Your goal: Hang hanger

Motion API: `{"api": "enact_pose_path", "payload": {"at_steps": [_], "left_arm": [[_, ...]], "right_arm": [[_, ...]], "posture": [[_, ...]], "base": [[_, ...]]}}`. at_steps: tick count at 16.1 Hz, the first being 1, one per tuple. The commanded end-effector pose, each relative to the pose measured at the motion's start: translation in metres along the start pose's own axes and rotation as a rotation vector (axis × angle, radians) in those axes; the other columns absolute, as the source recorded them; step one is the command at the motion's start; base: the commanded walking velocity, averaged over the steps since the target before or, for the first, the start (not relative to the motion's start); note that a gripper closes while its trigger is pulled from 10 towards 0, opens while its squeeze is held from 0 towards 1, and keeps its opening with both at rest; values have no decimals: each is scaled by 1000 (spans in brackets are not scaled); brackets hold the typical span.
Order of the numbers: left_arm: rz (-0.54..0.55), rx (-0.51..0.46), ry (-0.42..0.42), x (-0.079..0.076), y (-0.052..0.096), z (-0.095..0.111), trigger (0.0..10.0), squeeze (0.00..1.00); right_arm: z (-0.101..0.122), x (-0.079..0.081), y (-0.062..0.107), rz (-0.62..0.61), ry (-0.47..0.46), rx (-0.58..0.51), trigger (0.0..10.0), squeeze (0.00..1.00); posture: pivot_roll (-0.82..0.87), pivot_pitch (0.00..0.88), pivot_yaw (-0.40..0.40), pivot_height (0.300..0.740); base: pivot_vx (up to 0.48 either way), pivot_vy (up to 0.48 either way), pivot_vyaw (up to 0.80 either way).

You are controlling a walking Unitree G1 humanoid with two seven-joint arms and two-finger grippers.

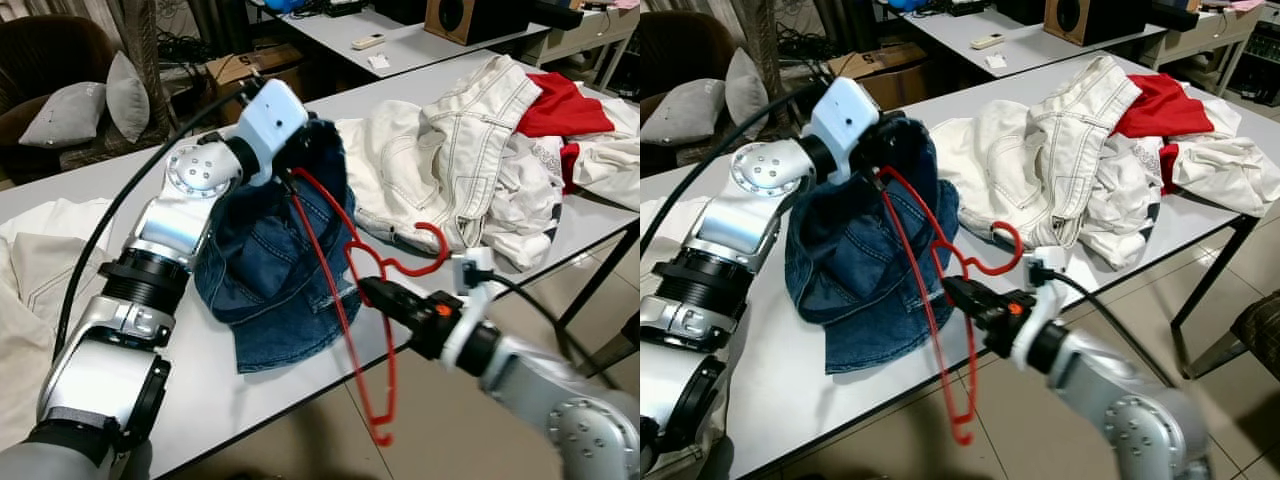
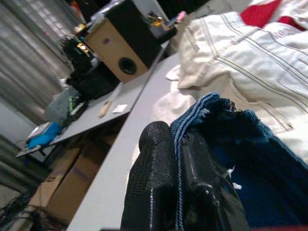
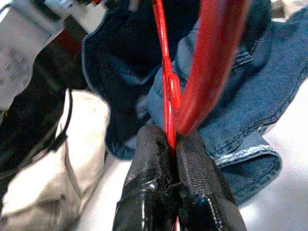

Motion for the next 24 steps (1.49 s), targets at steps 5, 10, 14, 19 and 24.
{"api": "enact_pose_path", "payload": {"at_steps": [5, 10, 14, 19, 24], "left_arm": [[83, -6, -110, 42, 21, 15, 0, 0], [136, -45, -128, 59, 35, 28, 0, 0], [37, -29, -74, 19, 38, 14, 0, 0], [-57, 86, 9, -19, 43, -20, 0, 0], [91, 63, -92, 38, 43, -2, 0, 0]], "right_arm": [[38, -57, 10, -272, -279, -263, 10000, 0], [37, -44, 6, -228, -222, -183, 10000, 0], [18, -35, 4, -210, -185, -60, 10000, 0], [-2, -17, 5, -140, -85, 94, 10000, 0], [36, -50, -25, -203, -40, 24, 10000, 0]], "posture": [[-125, 0, 118, 740], [-115, 0, 107, 740], [-112, 0, 101, 740], [-121, 0, 89, 740], [-109, 0, 76, 740]], "base": [[0, 0, 0], [0, 0, 0], [0, 0, 0], [0, 0, 0], [0, 0, 0]]}}
Point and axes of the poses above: a point about 5 cm out from each wrist's last joint towards the gripper, its own y axis pointing back from the gripper into the wrist, its own z axis along the axis of the wrist's last joint, x = y × z, the point moved 5 cm from there along -y, pointing out of the wrist towards the gripper, and after that the axes turned 5 degrees about y, right-handed, at the moved point
